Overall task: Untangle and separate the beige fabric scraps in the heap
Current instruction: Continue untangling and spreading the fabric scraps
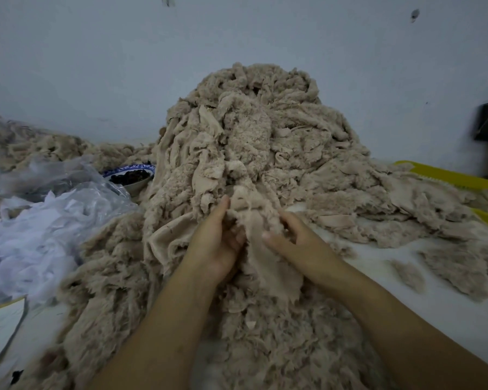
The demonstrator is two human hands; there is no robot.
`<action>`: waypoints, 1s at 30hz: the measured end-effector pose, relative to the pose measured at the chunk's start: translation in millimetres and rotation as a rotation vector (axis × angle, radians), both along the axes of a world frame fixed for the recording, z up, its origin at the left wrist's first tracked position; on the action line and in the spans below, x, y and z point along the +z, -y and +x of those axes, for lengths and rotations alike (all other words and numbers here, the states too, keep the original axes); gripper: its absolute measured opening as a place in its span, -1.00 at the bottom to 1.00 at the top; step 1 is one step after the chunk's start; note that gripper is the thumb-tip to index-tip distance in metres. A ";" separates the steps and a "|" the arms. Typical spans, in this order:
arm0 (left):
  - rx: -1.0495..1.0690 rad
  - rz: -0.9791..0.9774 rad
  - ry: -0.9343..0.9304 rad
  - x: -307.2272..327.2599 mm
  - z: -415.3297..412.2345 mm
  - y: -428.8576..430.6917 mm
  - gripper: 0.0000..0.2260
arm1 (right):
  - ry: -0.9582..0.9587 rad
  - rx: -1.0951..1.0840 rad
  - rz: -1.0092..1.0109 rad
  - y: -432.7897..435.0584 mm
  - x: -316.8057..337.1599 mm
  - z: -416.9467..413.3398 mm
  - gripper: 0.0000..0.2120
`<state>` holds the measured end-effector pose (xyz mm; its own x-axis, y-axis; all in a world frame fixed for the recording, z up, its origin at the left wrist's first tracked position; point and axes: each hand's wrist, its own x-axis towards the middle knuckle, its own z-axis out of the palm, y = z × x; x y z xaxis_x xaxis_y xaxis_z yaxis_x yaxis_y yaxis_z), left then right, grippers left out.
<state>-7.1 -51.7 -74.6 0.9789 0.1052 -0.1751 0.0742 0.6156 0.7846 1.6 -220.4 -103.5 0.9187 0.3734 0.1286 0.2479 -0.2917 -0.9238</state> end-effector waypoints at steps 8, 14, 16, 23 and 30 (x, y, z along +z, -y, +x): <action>0.124 -0.224 -0.020 1.4 4.9 -4.9 -0.77 | -0.222 -0.245 0.471 6.3 3.0 10.1 -0.60; 0.094 -0.312 -0.011 1.9 4.6 -6.3 -0.84 | -0.322 -0.247 0.682 10.3 10.8 12.3 -0.57; 0.070 -0.351 0.006 2.9 4.9 -4.7 -0.83 | -0.349 -0.258 0.714 12.3 11.0 12.8 -0.57; -0.262 0.271 0.214 1.6 -2.6 4.3 -0.47 | -0.350 -0.275 0.621 4.7 11.9 10.2 -0.45; -0.203 0.433 0.201 -6.5 -4.8 12.6 -0.79 | -0.284 -0.272 0.512 0.0 14.9 3.0 -0.28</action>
